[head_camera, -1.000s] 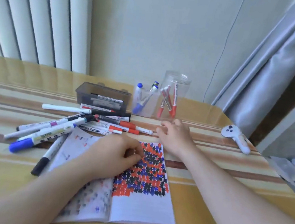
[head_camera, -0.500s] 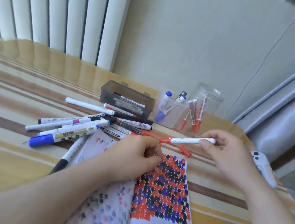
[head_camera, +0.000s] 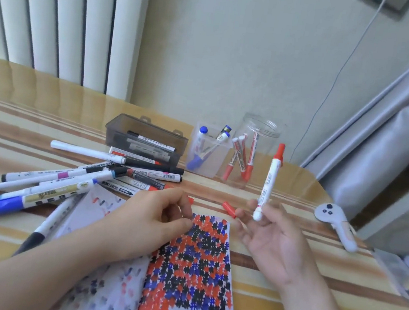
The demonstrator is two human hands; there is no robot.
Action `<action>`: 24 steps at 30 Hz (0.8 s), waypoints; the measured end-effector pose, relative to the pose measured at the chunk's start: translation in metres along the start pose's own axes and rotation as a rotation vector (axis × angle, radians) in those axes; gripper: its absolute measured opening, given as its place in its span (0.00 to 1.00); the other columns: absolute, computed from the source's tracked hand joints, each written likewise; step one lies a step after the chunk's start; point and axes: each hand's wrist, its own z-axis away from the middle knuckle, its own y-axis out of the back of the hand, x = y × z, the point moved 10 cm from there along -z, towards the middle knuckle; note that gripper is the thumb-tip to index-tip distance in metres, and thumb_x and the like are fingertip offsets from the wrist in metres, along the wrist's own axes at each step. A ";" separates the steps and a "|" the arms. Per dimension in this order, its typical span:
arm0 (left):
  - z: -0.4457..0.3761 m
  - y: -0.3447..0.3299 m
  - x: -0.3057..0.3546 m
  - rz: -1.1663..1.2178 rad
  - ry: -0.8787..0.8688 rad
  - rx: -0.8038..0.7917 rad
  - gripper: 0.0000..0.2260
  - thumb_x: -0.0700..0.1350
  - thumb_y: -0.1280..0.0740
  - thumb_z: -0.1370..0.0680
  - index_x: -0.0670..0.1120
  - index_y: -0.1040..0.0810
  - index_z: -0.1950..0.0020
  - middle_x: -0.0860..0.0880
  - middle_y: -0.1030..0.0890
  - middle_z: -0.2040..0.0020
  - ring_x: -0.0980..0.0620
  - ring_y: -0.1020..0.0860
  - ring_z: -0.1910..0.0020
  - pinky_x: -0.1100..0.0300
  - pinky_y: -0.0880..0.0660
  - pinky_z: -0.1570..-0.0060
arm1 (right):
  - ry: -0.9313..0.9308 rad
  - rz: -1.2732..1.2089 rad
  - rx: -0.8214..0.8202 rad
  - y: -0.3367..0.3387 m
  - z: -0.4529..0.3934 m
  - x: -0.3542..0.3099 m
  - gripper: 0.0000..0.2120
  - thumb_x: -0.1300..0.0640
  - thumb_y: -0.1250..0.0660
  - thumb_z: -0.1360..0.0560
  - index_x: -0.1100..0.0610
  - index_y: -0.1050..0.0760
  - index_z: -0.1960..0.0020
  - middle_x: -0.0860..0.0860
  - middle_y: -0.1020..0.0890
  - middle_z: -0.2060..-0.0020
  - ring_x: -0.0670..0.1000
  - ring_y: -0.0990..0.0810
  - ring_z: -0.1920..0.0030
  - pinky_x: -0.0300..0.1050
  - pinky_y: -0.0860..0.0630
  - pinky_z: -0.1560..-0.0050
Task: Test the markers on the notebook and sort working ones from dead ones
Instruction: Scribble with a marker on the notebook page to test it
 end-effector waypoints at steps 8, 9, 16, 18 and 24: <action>0.001 -0.002 0.001 -0.023 -0.004 -0.027 0.03 0.51 0.28 0.21 0.58 0.21 0.52 0.56 0.19 0.64 0.59 0.24 0.66 0.66 0.28 0.64 | -0.025 -0.163 -0.007 -0.019 0.001 0.002 0.09 0.57 0.30 0.22 0.54 0.22 0.43 0.56 0.16 0.52 0.58 0.16 0.52 0.56 0.22 0.42; 0.001 -0.003 0.000 -0.023 -0.006 -0.027 0.03 0.50 0.28 0.21 0.57 0.20 0.52 0.56 0.20 0.65 0.60 0.24 0.66 0.67 0.28 0.64 | -0.016 -0.228 0.063 -0.009 0.000 -0.001 0.09 0.51 0.33 0.20 0.55 0.22 0.46 0.55 0.17 0.54 0.57 0.16 0.54 0.56 0.22 0.42; 0.001 -0.005 0.000 -0.067 -0.026 -0.049 0.02 0.51 0.28 0.21 0.57 0.20 0.51 0.56 0.19 0.63 0.58 0.23 0.64 0.67 0.28 0.64 | 0.040 -0.410 0.186 0.034 0.001 -0.031 0.32 0.24 0.36 0.41 0.53 0.28 0.59 0.48 0.38 0.68 0.50 0.40 0.68 0.43 0.40 0.62; 0.001 -0.005 0.000 -0.074 -0.036 -0.051 0.02 0.51 0.28 0.21 0.58 0.20 0.51 0.55 0.19 0.63 0.57 0.23 0.64 0.66 0.28 0.63 | 0.083 -0.385 0.154 0.032 0.007 -0.043 0.32 0.24 0.38 0.45 0.52 0.39 0.65 0.48 0.42 0.67 0.51 0.43 0.67 0.45 0.44 0.60; 0.001 -0.007 0.000 -0.103 -0.048 -0.061 0.03 0.52 0.28 0.22 0.60 0.21 0.51 0.54 0.19 0.63 0.55 0.23 0.63 0.63 0.26 0.63 | 0.143 -0.410 0.184 0.051 0.011 -0.053 0.18 0.41 0.43 0.36 0.51 0.48 0.70 0.47 0.44 0.73 0.50 0.44 0.71 0.44 0.45 0.62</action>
